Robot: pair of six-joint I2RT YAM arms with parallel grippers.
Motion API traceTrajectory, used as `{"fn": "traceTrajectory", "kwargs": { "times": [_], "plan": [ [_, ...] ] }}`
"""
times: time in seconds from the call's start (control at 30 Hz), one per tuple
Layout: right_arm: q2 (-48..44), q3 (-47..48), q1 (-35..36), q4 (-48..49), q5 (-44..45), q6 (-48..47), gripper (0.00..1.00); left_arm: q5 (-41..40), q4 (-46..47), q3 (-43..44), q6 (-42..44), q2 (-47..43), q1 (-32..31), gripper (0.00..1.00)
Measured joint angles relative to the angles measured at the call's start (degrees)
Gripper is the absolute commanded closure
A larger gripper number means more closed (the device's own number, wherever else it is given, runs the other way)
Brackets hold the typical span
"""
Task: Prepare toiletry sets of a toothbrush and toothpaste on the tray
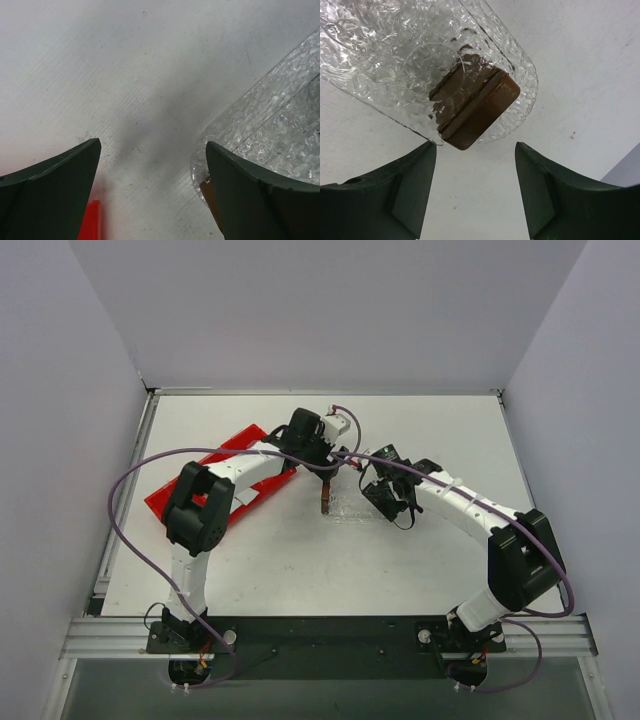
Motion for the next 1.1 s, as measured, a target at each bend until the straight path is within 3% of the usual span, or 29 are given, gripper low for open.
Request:
{"fn": "traceTrajectory", "kwargs": {
  "times": [0.8,1.1],
  "plan": [
    [-3.48,-0.17,-2.08,-0.90,-1.42,0.44,0.39,-3.21,1.40,0.07,-0.33,-0.17,-1.29,0.03],
    [-9.49,-0.57,-8.92,-1.25,-4.81,1.31,0.40,-4.42,2.78,-0.09,-0.33,-5.18,-0.17,0.03]
  ]
}}
